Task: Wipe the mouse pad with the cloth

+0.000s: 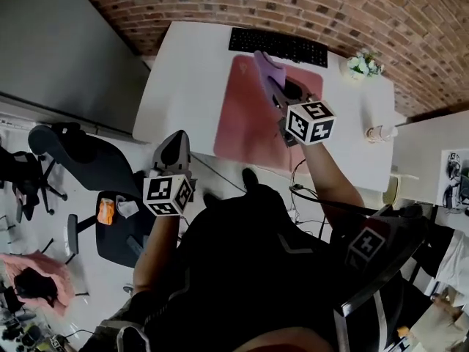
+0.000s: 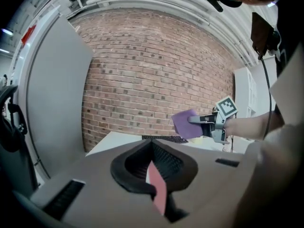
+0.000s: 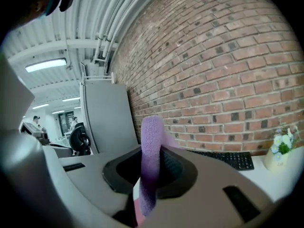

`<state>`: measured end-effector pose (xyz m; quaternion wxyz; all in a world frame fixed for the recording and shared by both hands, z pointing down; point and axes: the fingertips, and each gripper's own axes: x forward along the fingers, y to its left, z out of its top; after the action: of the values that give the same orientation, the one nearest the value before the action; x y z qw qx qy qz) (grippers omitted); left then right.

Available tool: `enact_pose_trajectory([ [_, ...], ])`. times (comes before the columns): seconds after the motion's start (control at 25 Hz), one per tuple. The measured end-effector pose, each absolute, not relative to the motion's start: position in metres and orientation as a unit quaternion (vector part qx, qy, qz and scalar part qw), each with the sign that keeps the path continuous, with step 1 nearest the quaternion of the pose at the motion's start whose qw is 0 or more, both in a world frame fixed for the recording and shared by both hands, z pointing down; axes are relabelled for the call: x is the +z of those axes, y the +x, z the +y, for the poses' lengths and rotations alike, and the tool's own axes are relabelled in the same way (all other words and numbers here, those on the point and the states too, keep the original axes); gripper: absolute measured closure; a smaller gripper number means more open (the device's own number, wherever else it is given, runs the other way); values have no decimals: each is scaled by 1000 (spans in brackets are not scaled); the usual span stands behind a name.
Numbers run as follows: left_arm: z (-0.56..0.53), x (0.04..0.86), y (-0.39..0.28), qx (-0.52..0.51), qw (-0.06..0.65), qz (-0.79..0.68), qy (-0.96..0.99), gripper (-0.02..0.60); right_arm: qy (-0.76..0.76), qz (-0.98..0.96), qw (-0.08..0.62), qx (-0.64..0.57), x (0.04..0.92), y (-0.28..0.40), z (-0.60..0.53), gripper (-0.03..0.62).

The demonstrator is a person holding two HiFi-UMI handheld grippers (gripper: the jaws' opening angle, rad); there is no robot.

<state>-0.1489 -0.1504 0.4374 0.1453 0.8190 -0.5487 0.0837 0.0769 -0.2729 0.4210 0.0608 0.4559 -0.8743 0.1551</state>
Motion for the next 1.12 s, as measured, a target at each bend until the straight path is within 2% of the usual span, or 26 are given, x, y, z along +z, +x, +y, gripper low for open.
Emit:
enact_pose_trajectory([
  [0.2, -148, 418, -151, 83, 111, -540, 830, 580, 474, -869, 30, 138, 392, 86, -232, 534],
  [0.56, -144, 391, -139, 71, 78, -530, 841, 580, 507, -855, 48, 94, 379, 89, -195, 534],
  [1.12, -140, 382, -134, 74, 66, -535, 839, 580, 513, -853, 32, 84, 369, 92, -192, 536],
])
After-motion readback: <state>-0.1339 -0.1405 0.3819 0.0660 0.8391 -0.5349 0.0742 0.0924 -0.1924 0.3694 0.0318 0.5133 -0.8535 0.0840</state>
